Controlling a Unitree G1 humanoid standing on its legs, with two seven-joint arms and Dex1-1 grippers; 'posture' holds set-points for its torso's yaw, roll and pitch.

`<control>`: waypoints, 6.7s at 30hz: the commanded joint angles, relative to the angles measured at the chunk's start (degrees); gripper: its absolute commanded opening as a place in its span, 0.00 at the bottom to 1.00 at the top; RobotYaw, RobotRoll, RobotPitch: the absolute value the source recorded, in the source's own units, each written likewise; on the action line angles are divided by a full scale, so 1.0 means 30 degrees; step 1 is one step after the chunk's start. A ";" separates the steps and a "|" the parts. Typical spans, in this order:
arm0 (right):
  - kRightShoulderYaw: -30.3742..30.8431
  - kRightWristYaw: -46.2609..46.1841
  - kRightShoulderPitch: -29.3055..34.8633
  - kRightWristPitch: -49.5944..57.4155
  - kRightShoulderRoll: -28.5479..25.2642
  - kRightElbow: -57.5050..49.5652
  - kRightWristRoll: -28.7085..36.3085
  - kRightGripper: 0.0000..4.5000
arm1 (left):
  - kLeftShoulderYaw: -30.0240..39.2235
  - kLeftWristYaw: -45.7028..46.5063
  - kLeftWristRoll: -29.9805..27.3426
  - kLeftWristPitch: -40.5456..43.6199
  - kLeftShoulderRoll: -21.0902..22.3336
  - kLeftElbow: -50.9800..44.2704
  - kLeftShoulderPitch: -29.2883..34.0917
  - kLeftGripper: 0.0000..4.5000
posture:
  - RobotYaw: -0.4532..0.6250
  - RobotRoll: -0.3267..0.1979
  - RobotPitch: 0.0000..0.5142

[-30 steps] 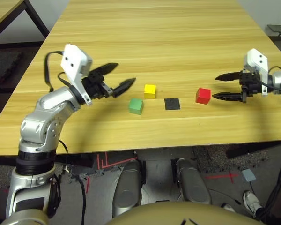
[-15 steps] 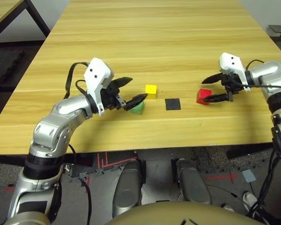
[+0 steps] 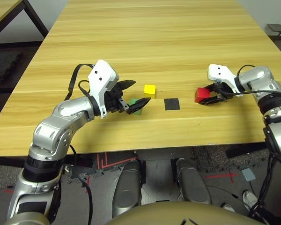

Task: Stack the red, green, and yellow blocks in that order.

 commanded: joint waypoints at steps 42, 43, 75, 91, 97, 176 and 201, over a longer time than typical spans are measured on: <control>0.2871 0.1496 0.0817 0.4843 0.2191 -0.5997 -0.0437 0.45 | 0.0037 0.2723 0.1060 0.0423 -0.1636 -0.0177 -0.0315 1.00 | 0.99 0.09 0.34; 0.2894 0.1498 0.0910 0.4933 0.2159 -0.6147 -0.0432 0.45 | 0.0006 0.2711 0.1097 0.0399 -0.1648 -0.0074 -0.0429 1.00 | 0.99 0.09 0.34; -0.0846 0.1824 0.0303 0.7532 -0.3306 -0.7871 0.5878 0.99 | -0.6830 -1.1760 0.8862 -1.1915 -0.2404 2.0605 -1.2641 1.00 | 0.70 0.27 0.19; -0.1513 0.0368 0.1892 1.0063 -0.3645 -1.0712 0.6163 0.99 | -0.5171 -1.4811 0.8674 -1.0515 0.0708 1.5875 -1.0965 1.00 | 0.72 0.30 0.18; -0.1425 0.0031 0.1707 0.9793 -0.3407 -1.0012 0.6047 0.99 | -0.4371 -1.4415 0.7382 -0.6957 0.2502 0.9475 -0.6787 1.00 | 0.74 0.30 0.17; -0.2969 0.0138 0.6230 1.0736 -0.5727 -1.3888 0.8431 1.00 | -0.7407 -1.1577 0.8175 -0.6764 -0.5416 1.5493 -1.0762 0.44 | 0.60 0.42 0.27; -0.3001 -0.0568 0.6506 1.1392 -0.5754 -1.4315 0.8843 1.00 | -0.7336 -1.1517 0.8803 -0.8197 -0.5796 1.6726 -1.0770 0.44 | 0.59 0.43 0.28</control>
